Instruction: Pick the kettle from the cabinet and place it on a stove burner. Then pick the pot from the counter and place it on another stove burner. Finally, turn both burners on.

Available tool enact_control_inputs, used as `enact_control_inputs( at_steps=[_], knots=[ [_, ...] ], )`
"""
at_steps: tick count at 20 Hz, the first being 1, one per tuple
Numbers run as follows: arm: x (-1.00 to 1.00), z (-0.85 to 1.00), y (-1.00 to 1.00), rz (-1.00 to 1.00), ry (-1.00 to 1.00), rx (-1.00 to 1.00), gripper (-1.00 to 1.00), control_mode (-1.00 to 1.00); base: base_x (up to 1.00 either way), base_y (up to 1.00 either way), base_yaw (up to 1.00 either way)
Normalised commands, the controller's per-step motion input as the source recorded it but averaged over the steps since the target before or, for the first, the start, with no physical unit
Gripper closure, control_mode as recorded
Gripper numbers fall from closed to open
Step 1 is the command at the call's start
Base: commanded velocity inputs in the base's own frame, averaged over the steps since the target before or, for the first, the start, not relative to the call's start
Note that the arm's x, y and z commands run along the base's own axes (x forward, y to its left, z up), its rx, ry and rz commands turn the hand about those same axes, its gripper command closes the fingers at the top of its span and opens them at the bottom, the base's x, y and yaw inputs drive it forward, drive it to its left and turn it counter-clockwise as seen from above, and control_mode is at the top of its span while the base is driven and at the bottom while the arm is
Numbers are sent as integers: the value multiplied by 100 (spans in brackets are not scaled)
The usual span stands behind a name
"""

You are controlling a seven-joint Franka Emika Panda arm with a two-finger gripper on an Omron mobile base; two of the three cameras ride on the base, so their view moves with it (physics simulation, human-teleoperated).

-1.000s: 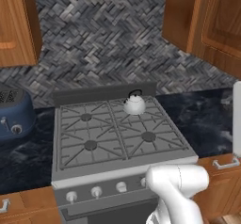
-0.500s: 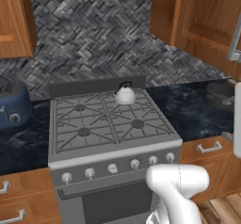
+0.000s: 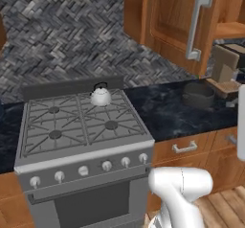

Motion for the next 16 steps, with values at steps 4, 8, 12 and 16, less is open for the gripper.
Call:
enact_control_inputs(
  at_steps=[4,8,12,16],
  knots=[
    [0,0,0,0,0,0,-100,100,-13,-67,-7],
    [0,0,0,0,0,0,-100,100,-8,-67,-6],
    [0,0,0,0,0,0,-100,100,-1,-69,-5],
    [0,0,0,0,0,0,-100,100,1,-61,-1]
  ],
)
